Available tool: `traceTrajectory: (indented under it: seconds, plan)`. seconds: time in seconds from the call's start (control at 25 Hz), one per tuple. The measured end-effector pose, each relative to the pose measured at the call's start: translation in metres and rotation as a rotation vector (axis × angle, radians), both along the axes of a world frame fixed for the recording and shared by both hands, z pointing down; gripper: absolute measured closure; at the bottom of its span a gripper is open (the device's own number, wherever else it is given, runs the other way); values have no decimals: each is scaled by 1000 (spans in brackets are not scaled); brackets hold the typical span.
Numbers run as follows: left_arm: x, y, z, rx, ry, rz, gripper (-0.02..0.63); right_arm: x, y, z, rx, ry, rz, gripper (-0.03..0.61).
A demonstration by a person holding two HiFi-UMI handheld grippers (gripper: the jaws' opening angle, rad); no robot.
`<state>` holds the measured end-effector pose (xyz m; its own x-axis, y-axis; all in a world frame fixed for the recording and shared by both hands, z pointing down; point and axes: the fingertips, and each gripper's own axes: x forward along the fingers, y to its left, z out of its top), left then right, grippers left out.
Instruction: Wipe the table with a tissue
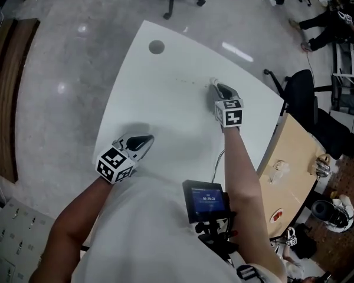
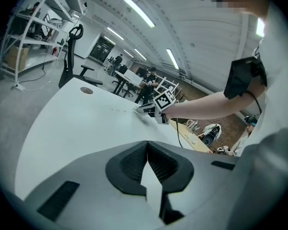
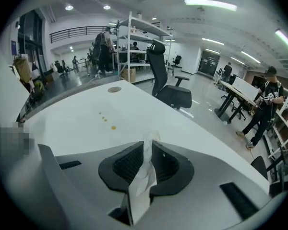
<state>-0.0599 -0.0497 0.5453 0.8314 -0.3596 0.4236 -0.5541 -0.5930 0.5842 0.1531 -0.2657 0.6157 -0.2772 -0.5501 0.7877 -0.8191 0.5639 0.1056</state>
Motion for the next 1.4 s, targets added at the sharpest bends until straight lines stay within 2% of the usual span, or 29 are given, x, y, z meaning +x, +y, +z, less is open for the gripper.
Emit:
traceTrajectory:
  seconds: [0.16, 0.4, 0.72, 1.24, 1.4]
  plan:
    - [-2, -3, -2, -5, 7, -2, 606, -7, 1, 3, -26, 78, -41, 525]
    - [1, -8, 0, -9, 18, -1, 606, -15, 6, 4, 0, 99, -91, 525]
    - [8, 0, -1, -13, 22, 18, 607, -37, 25, 5, 31, 140, -222, 525]
    - [15, 4, -3, 0, 29, 28, 606, -79, 74, 6, 34, 146, -391, 525]
    - [15, 1, -3, -7, 40, 13, 607, -83, 84, 6, 23, 106, -394, 525]
